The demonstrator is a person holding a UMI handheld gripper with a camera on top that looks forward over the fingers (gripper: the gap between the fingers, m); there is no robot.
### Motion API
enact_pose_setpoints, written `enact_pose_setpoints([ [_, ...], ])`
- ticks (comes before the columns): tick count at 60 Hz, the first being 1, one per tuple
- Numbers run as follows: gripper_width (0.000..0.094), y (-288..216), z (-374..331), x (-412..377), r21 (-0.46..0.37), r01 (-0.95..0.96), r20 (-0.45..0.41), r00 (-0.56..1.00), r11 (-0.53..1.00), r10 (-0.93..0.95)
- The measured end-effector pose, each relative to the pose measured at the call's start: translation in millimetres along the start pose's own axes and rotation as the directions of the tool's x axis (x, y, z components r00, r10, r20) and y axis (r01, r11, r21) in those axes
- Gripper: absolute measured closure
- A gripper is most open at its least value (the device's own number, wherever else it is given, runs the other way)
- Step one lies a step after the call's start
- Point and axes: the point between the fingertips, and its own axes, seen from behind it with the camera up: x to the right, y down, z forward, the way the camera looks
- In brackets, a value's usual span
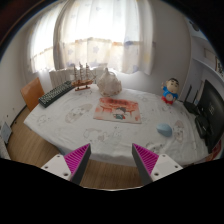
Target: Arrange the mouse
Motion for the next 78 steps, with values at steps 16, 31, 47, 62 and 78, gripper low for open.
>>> enact_pose_setpoints([
  [16,0.0082,31.1,13.8,147.2,-0.001,-0.125,-0.184,0.975,0.992,0.122],
  [31,0.0079,59.2,27.1,238.3,0.011,-0.174,-0.254,0.952,0.985,0.171],
  [47,0.0082,46.6,84.2,278.7,0.088,-0.167,-0.226,0.957,0.982,0.183],
  [62,0.0084,41.9,153.3,306.5,0.077,-0.149,-0.18,0.97,0.986,0.161],
  [78,0.0079,15.4,218.5,318.4,0.052,-0.111,-0.1,0.988,0.993,0.115],
])
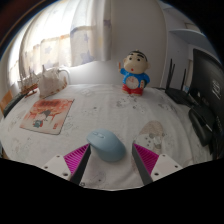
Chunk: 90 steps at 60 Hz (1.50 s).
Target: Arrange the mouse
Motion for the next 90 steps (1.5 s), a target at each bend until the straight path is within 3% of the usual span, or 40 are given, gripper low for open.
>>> enact_pose_setpoints([
  [21,0.0089,-25.6,47.3,12.2,-0.029,-0.036,-0.001,0.999,0.999,0.036],
  [25,0.0186,-25.5,47.4,13.1,-0.029,-0.042,-0.016,0.999,0.999,0.041],
  [29,0.0432,-25.7,47.5,11.1,-0.023,-0.035,-0.02,0.999,0.999,0.034],
  [37,0.0495,-26.6,43.0,18.7,-0.055,-0.037,-0.09,0.995,0.998,0.032],
  [44,0.0516,-61.0,25.6,19.6,-0.025,-0.046,-0.139,0.989,0.999,0.042],
  [62,0.0519,-149.9,12.8,-149.9,0.04,-0.103,0.005,0.995,0.994,0.103],
  [71,0.052,-133.1,49.3,-230.6,-0.024,-0.13,-0.001,0.992,0.991,0.13],
  [81,0.0511,-92.1,95.2,-267.0,-0.076,-0.082,-0.055,0.995,0.994,0.078],
  [87,0.0404,-87.0,99.9,-269.7,-0.078,-0.053,-0.075,0.996,0.996,0.047],
  [90,0.0204,-85.8,93.2,-271.7,-0.114,-0.059,-0.076,0.996,0.992,0.05],
])
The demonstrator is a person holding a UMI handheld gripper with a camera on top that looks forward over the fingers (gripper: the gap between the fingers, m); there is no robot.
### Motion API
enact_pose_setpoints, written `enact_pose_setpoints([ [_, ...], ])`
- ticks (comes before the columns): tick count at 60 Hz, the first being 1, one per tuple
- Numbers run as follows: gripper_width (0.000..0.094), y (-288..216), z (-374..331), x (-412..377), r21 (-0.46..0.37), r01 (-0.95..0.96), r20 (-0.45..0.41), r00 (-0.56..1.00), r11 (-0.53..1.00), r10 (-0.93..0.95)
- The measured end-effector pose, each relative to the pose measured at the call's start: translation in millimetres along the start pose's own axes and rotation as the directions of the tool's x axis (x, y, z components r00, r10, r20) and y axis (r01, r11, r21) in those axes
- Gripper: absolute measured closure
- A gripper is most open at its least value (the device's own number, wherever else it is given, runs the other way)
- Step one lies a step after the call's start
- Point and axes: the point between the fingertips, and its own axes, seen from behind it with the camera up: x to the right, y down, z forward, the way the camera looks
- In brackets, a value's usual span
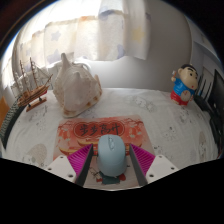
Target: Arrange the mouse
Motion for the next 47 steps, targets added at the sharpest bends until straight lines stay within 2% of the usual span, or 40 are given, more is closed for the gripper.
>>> enact_pose_setpoints([
  [1,0.0102,-1.9,-4.3,-0.4,-0.004,-0.007,0.002,1.0,1.0,0.007],
  [2,0.0079,-4.6,-9.4,0.0,-0.003,-0.015,0.002,1.0,1.0,0.015],
  [4,0.0111,-10.8,-22.3,4.0,-0.002,-0.032,-0.007,0.999,0.999,0.032],
  [11,0.0075,-14.9,-94.9,17.9,-0.064,-0.079,-0.069,0.995,0.995,0.074],
  [19,0.0075,-7.7,-191.9,15.2,-0.116,-0.063,-0.064,0.996,0.991,0.056],
  [25,0.0086,0.9,-239.6,16.0,-0.127,-0.028,-0.074,0.997,0.992,0.019],
  [35,0.0086,12.0,-270.3,16.2,-0.126,-0.029,-0.06,0.998,0.992,0.021],
  [40,0.0085,14.6,-273.6,29.2,-0.127,-0.028,-0.098,0.995,0.991,0.016],
  [47,0.0086,16.1,-275.7,33.7,-0.122,-0.044,-0.1,0.994,0.992,0.032],
])
